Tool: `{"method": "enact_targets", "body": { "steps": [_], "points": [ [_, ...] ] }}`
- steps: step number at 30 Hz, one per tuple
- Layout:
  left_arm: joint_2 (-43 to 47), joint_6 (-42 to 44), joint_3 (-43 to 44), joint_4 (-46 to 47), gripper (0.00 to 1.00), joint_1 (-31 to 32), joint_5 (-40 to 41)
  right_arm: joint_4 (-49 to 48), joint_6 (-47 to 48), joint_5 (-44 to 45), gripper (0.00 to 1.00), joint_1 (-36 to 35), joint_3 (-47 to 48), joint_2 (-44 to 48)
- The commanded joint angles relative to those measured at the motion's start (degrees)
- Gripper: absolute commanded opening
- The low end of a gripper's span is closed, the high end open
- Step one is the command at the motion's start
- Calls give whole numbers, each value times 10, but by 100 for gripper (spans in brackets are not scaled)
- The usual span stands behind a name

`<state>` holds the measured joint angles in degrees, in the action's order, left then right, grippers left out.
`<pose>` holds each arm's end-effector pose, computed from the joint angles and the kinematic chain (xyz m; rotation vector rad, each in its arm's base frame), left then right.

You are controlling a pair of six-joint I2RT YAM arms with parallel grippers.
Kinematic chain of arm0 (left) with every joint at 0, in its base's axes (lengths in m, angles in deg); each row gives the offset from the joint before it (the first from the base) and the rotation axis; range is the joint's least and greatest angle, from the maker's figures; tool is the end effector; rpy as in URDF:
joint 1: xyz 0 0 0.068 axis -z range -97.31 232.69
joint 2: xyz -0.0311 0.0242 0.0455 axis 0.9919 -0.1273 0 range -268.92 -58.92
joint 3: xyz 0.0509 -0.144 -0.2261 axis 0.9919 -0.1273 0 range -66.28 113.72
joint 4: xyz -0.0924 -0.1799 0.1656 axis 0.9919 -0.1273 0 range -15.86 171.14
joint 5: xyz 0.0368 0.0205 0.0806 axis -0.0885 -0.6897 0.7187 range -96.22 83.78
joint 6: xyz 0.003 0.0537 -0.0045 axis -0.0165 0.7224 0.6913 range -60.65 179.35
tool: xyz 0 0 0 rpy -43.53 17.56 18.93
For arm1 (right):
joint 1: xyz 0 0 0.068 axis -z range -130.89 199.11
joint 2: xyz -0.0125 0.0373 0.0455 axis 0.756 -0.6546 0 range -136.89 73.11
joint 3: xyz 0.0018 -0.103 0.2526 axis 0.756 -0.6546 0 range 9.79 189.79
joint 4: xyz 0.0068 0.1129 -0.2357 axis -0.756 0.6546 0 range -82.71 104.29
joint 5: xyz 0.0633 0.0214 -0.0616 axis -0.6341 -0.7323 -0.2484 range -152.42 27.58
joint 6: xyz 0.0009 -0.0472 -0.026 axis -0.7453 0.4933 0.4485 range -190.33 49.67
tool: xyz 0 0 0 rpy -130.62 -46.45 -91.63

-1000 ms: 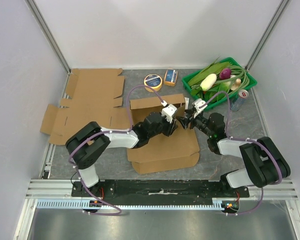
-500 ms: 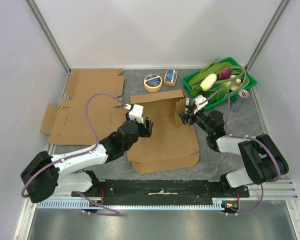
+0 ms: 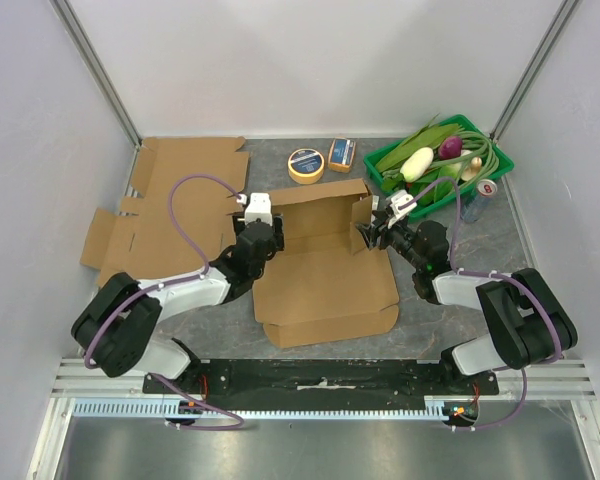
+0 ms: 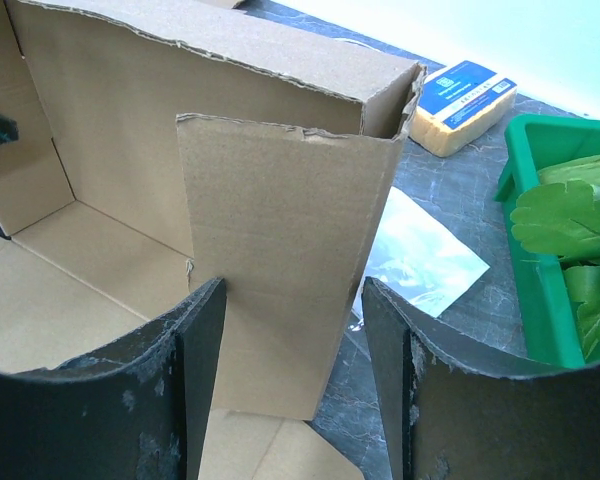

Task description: Fold the paper box

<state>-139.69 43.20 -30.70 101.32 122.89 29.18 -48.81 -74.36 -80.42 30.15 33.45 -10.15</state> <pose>0.2320 -0.1691 0.1990 0.0182 1.9227 -0.0364 0.2541 0.0989 0.1882 -0.4554 1.5951 0.5623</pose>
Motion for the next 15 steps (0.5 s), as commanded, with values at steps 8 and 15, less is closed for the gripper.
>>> {"method": "enact_targets", "body": {
  "steps": [8, 15],
  "points": [
    [-76, 189, 10, 280, 30, -2, -47, 5, 3, 19, 62, 0, 34, -20],
    [-80, 190, -9, 301, 8, -3, -59, 4, -12, 49, 51, 0, 54, -33]
  ]
}}
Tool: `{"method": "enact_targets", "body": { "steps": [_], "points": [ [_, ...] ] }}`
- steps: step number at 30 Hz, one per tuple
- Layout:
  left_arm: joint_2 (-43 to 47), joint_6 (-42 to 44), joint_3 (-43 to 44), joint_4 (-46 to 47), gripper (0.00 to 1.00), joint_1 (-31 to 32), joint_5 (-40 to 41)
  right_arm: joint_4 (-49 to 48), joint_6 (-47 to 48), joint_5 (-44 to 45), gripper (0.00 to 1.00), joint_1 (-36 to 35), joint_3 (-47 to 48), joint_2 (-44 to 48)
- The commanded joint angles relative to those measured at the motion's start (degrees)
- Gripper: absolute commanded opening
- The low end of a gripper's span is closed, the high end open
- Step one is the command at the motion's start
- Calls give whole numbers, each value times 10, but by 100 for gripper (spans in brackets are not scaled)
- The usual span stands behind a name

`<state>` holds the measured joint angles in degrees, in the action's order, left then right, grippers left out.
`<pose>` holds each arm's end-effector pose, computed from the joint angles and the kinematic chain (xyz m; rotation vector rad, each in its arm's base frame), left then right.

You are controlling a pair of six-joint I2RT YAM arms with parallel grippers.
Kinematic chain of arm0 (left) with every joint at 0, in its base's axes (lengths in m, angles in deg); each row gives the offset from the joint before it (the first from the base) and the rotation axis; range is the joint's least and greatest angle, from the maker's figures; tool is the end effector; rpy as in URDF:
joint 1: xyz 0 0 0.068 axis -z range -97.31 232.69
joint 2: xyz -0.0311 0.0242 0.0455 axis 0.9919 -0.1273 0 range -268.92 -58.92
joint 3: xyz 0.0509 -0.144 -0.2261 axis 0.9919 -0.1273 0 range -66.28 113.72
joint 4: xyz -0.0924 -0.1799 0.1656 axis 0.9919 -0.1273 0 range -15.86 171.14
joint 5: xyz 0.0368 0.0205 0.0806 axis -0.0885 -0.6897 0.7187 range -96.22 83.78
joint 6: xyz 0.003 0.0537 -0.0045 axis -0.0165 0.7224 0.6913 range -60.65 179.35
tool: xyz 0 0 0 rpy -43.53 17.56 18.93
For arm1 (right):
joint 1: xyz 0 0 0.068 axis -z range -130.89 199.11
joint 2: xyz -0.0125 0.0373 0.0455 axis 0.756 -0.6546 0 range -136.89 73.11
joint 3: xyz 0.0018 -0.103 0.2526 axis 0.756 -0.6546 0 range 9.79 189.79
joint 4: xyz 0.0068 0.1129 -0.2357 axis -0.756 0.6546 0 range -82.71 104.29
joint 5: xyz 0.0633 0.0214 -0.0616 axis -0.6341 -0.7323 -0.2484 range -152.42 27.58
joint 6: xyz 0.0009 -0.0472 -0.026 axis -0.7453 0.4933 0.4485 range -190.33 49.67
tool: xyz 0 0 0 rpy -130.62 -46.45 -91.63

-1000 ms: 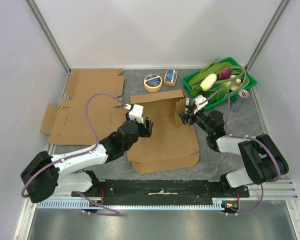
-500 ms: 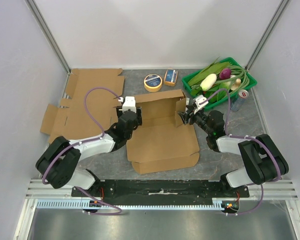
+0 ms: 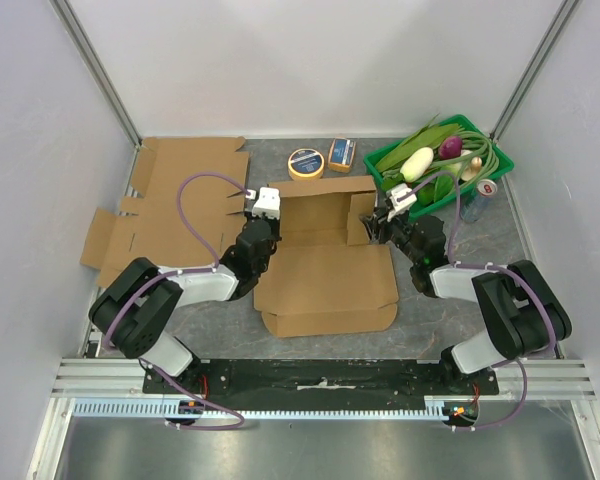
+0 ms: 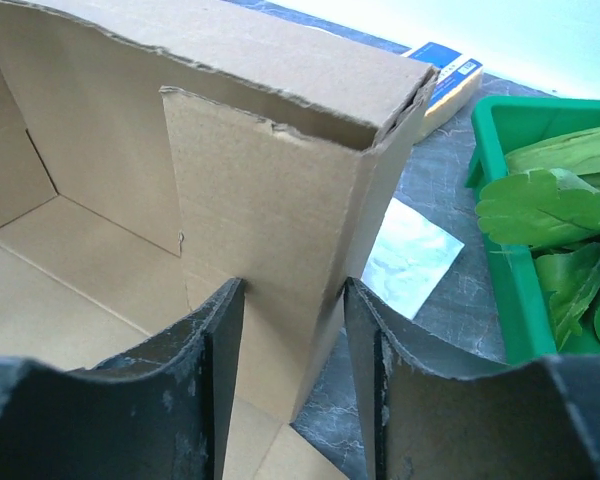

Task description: Fold the paper box

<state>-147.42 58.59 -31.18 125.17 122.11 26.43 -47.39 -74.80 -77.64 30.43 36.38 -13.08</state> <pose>0.2517 -0.1820 0.1996 0.1602 1.7009 -0.0270 0.2681 0.1005 0.1867 -0.4091 1.6299 0.5255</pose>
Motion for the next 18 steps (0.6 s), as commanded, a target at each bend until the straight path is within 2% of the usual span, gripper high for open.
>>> {"method": "enact_targets", "body": {
  "steps": [1, 4, 7, 12, 18],
  "points": [
    [0, 37, -5, 65, 6, 6, -31, -5, -9, 30, 49, -3, 28, -1],
    [10, 37, -14, 65, 2, 6, -38, 8, -29, 50, 40, -3, 36, 2],
    [31, 19, -27, 48, 2, 6, -71, 47, -42, 62, 36, -4, 38, 19],
    [70, -29, -72, 41, 2, 6, -103, 94, -37, 119, 40, -4, -5, 100],
    [111, -43, -111, 59, 2, 11, -149, 97, -8, 79, 45, -4, -29, 122]
  ]
}}
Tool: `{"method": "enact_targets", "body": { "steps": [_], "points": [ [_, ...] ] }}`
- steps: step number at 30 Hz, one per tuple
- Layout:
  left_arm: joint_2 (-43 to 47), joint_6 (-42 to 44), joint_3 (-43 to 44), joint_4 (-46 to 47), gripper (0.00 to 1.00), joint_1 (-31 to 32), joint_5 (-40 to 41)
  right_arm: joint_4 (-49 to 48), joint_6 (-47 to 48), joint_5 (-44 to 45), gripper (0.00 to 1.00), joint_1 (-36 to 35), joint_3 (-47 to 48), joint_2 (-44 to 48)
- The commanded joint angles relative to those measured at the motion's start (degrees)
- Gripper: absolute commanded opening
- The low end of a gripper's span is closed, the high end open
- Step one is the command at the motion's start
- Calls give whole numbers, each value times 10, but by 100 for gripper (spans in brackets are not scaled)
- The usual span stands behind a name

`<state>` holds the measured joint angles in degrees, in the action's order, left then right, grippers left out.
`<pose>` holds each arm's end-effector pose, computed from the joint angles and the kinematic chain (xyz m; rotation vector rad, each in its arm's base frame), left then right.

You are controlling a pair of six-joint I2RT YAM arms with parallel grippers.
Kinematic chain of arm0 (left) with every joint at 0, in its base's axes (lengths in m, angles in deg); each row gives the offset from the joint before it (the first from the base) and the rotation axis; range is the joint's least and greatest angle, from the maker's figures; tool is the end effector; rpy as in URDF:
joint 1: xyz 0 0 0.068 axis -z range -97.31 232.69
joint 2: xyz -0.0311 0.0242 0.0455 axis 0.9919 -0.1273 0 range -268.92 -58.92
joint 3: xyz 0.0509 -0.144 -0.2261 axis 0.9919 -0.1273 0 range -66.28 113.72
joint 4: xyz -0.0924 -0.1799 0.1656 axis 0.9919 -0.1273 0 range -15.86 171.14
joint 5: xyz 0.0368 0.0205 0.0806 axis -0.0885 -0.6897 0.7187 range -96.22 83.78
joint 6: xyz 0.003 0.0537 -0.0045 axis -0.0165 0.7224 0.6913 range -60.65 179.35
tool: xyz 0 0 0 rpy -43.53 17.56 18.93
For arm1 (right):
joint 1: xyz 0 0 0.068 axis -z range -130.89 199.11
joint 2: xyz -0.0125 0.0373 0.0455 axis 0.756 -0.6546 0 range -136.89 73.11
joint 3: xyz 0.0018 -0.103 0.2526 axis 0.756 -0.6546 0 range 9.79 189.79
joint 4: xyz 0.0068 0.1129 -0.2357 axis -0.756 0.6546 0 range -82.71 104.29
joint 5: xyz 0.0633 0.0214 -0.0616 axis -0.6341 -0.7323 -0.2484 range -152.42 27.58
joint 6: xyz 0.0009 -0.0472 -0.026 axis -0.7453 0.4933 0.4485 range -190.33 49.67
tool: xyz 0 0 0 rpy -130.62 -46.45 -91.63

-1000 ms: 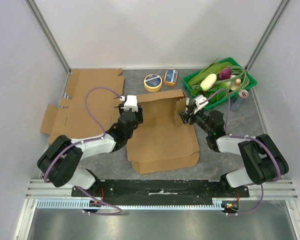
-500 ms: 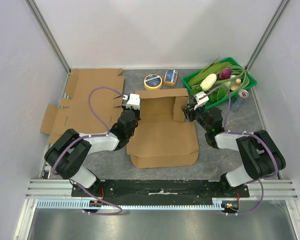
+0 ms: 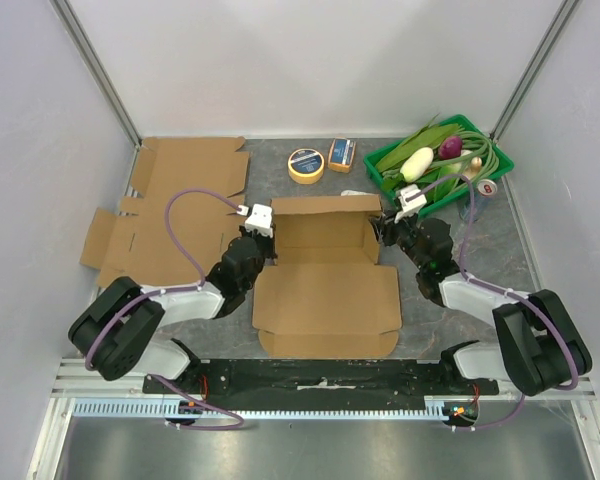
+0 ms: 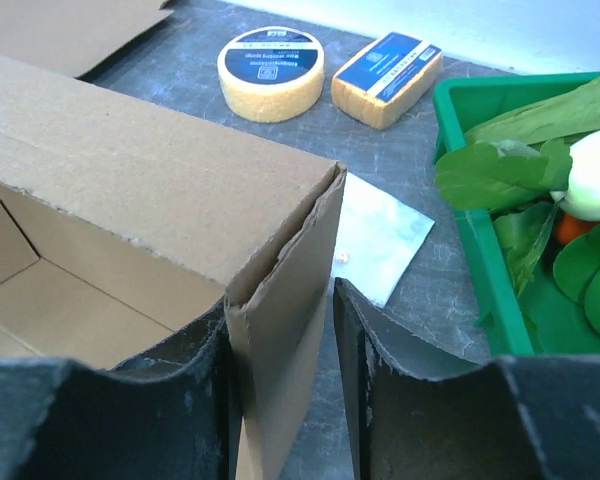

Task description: Fold the paper box

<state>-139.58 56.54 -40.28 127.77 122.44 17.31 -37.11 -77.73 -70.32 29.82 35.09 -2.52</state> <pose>0.2193 -0.1640 0.1940 0.2435 1.6859 -0.2030 0.2492 0.0924 0.2077 -0.2798 1.6715 0.4657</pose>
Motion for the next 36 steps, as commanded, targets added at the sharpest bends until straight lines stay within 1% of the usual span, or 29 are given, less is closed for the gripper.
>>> {"method": "enact_targets", "body": {
  "steps": [1, 4, 5, 7, 8, 10, 11, 13, 14, 15, 16, 17, 18, 19, 20, 21, 22, 23, 25, 26, 29, 31, 33, 34, 35, 36],
  "points": [
    [37, -28, -21, 27, 2, 8, -59, -7, 24, 4, 45, 2, -19, 17],
    [46, -34, -24, 21, 2, 13, -65, 5, 13, 6, 41, 0, -12, 15],
    [47, -36, -23, 21, 2, 18, -55, 9, 2, 49, 36, -14, -12, 15],
    [45, -40, -19, 19, 2, 25, -46, 34, -3, 116, 33, -37, -6, 7],
    [42, -41, -17, 17, 2, 38, -15, 37, -6, 172, 32, -63, -6, 1],
    [39, -38, -9, 16, 2, 56, 16, 23, -25, 206, 33, -80, -14, -17],
    [38, -38, -5, 16, 2, 73, 49, 23, -31, 228, 36, -96, -14, -21],
    [35, -35, 8, 9, 2, 102, 84, 27, -49, 302, 37, -114, -13, -34],
    [33, -33, 18, 7, 2, 111, 133, 35, -60, 331, 33, -118, -6, -43],
    [31, -33, 22, 6, 2, 118, 156, 48, -71, 383, 30, -122, -4, -47],
    [24, -33, 26, 3, 2, 129, 175, 48, -82, 411, 28, -131, -3, -50],
    [20, -34, 33, 4, 2, 132, 200, 49, -95, 440, 14, -138, -3, -56],
    [15, -37, 35, 4, 2, 134, 207, 75, -110, 507, 2, -143, 3, -60],
    [10, -47, 38, 4, 2, 139, 212, 104, -155, 552, 0, -165, 14, -65],
    [8, -54, 41, 1, 2, 141, 222, 133, -170, 607, 0, -180, 38, -78],
    [6, -60, 41, 1, 2, 145, 227, 172, -188, 706, 0, -199, 46, -85],
    [3, -65, 42, 1, 2, 151, 235, 195, -226, 757, 0, -230, 53, -93],
    [-2, -68, 48, 0, 2, 154, 244, 261, -261, 787, 0, -237, 71, -107],
    [-7, -57, 54, -1, 2, 167, 259, 295, -312, 816, 0, -240, 78, -111],
    [-9, -55, 58, -1, 2, 171, 266, 310, -314, 829, 0, -245, 87, -118],
    [-11, -63, 59, -1, 2, 176, 274, 382, -371, 877, 0, -256, 120, -151],
    [-9, -74, 60, -2, 2, 175, 262, 373, -381, 874, 0, -256, 114, -150],
    [-12, -69, 61, -2, 2, 176, 253, 187, -254, 808, 0, -256, 53, -128],
    [-13, -68, 60, -2, 2, 176, 251, 113, -213, 757, 4, -248, 21, -98],
    [-14, -66, 58, 0, 2, 176, 252, 88, -206, 684, 10, -239, -9, -86],
    [-19, -57, 56, 11, 2, 176, 252, 105, -207, 639, 16, -226, -9, -76]
  ]
}}
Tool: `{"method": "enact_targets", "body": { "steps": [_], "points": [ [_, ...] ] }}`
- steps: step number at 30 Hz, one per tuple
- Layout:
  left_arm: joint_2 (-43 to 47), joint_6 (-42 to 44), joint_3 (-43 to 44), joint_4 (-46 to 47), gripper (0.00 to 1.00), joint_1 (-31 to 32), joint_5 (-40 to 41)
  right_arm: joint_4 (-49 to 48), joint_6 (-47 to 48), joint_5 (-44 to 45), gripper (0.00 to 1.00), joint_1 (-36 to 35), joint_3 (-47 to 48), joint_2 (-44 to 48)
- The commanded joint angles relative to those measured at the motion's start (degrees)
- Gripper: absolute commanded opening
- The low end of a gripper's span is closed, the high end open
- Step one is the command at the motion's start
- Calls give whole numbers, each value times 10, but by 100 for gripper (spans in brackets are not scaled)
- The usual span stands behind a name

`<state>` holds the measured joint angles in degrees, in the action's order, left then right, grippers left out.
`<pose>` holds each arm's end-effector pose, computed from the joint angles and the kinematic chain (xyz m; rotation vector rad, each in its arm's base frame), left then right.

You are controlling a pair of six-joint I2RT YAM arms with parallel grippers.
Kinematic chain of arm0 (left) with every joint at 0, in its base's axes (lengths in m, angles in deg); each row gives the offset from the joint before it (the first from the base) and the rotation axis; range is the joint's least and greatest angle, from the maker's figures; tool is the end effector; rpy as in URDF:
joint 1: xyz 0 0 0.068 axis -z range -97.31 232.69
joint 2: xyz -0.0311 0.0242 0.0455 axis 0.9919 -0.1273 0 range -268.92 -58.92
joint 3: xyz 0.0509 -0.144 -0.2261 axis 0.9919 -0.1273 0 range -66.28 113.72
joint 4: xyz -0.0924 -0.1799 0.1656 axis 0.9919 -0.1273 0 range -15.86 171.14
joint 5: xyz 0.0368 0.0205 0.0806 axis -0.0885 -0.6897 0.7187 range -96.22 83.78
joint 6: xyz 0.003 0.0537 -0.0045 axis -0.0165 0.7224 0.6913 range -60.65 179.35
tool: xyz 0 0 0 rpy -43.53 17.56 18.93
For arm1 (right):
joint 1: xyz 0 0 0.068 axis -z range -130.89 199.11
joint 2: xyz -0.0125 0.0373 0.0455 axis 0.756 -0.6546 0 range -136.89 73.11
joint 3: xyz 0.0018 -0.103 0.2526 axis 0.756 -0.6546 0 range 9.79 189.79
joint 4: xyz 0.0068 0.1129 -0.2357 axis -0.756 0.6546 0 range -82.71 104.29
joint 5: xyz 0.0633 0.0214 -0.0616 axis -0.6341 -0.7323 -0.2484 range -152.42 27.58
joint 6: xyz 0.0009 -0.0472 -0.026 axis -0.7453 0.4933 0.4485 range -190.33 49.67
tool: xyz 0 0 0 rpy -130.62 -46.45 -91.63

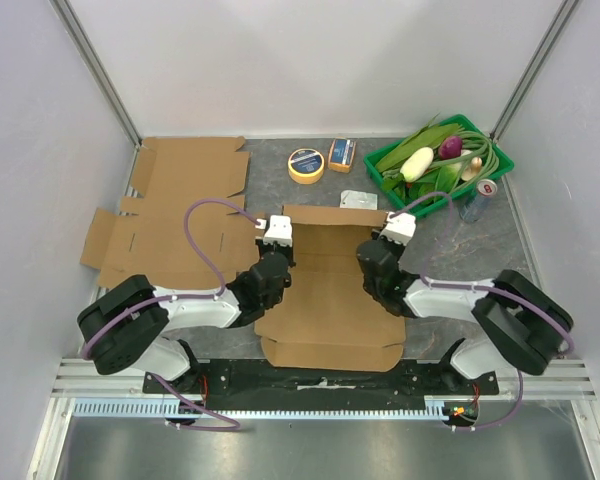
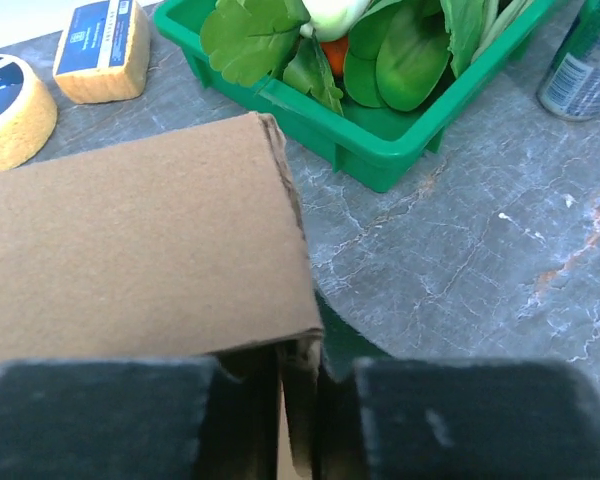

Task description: Fold the paper box

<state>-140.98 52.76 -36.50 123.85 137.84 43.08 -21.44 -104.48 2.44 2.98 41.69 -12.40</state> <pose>0.1803 -0.2118 0.2017 0.0903 1.6774 -0.0623 0.2130 0.1751 0.1776 0.4857 1.6834 -0.1203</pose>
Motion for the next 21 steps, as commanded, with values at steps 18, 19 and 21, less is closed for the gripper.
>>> {"method": "enact_targets", "body": {
  "steps": [18, 19, 21],
  "points": [
    [-8, 17, 3, 74, 2, 21, 13, 82, 125, -398, 63, 151, -102, 207],
    [-8, 18, 4, 74, 2, 21, 12, 82, 125, -390, 59, 151, -94, 192],
    [-6, 18, 4, 72, 2, 21, 12, 90, 112, -370, 52, 151, -84, 172]
  ]
}}
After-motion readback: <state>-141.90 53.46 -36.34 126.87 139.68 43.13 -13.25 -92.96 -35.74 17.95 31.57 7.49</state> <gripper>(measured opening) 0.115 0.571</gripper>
